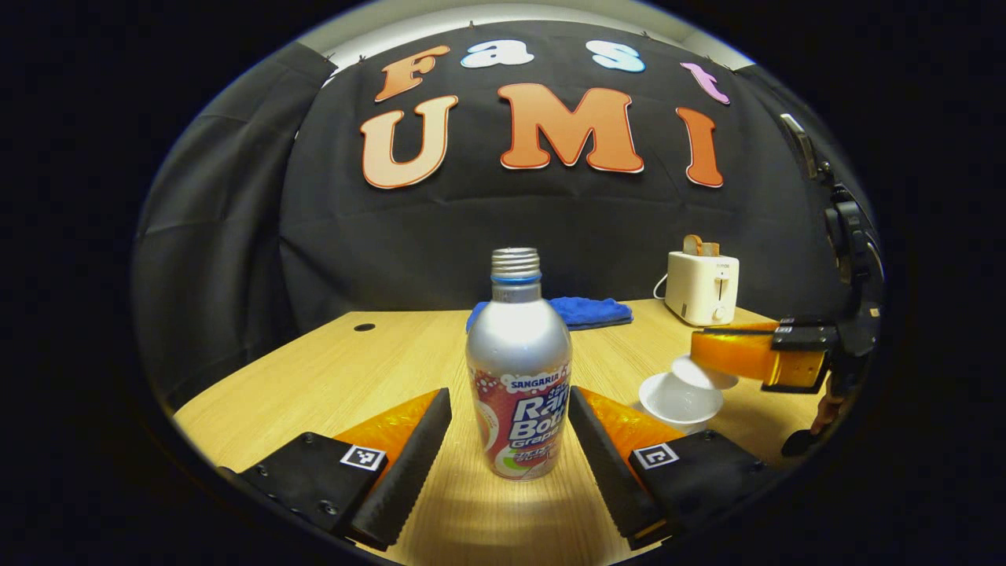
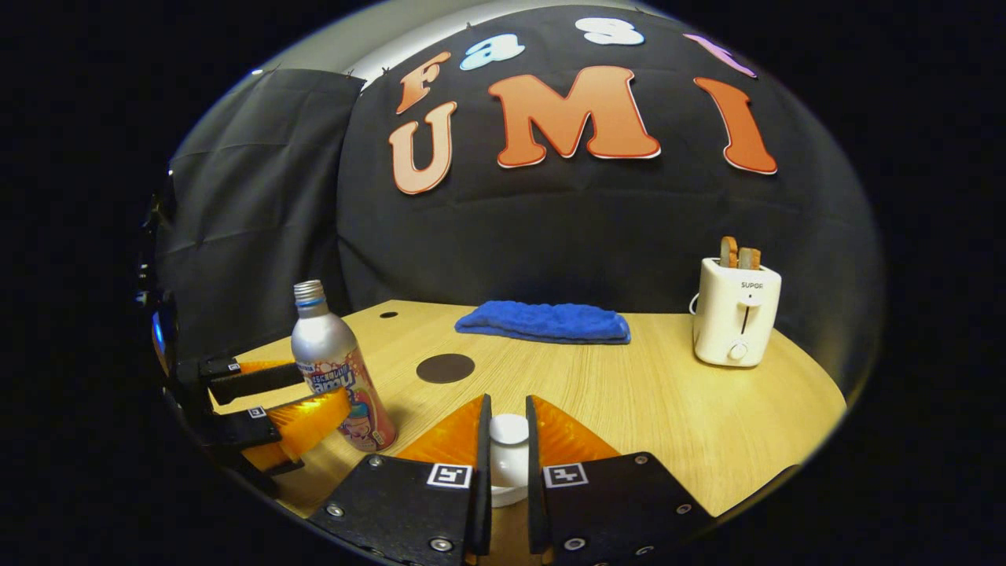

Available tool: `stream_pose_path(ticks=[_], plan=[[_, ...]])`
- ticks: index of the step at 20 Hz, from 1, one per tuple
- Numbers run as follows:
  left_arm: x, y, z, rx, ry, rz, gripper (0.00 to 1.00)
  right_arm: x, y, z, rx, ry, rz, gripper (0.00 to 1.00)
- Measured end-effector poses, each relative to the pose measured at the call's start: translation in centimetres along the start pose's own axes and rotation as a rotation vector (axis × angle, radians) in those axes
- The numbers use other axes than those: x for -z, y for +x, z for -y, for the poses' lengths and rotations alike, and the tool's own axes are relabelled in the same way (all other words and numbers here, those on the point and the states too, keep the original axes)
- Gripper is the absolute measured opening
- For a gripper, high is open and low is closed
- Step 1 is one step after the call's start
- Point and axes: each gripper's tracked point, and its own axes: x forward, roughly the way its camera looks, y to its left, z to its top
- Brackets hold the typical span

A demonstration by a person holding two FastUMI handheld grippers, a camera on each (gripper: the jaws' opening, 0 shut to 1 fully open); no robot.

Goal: Open the teacup lid with one hand, grasp the water bottle and pour water into the teacup with the other hand; after pouring, place the water bottle on the coaster and then close the teacup lid.

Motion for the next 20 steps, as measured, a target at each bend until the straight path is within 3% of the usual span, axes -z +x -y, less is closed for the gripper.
stream_pose_path(ticks=[7, 8, 9, 11, 13, 14, 20], plan=[[1.9, 1.6, 0.3, 0.003, -0.016, -0.061, 0.98, -0.9, -2.1, 4.5, 0.097, 0.001, 0.016, 0.19], [1.8, 1.9, 0.2, 0.003, -0.016, -0.059, 0.93, -0.9, -2.5, 4.8, 0.102, 0.005, 0.018, 0.19], [1.6, 2.0, 0.4, 0.013, -0.011, -0.053, 0.96, -0.9, -2.8, 5.2, 0.110, 0.007, 0.017, 0.19], [1.6, 2.1, 0.6, 0.022, 0.006, -0.052, 0.84, -1.0, -3.4, 6.1, 0.124, 0.015, 0.015, 0.19], [1.2, 2.5, 0.4, 0.017, 0.019, -0.047, 0.87, -0.9, -4.2, 7.0, 0.143, 0.014, 0.017, 0.19], [0.8, 2.6, 0.3, 0.012, 0.034, -0.048, 0.83, -1.1, -4.4, 7.5, 0.156, 0.009, 0.020, 0.19], [-0.8, 2.3, -1.1, -0.032, 0.175, -0.023, 0.81, -1.7, -5.7, 10.3, 0.215, 0.028, 0.028, 0.19]])
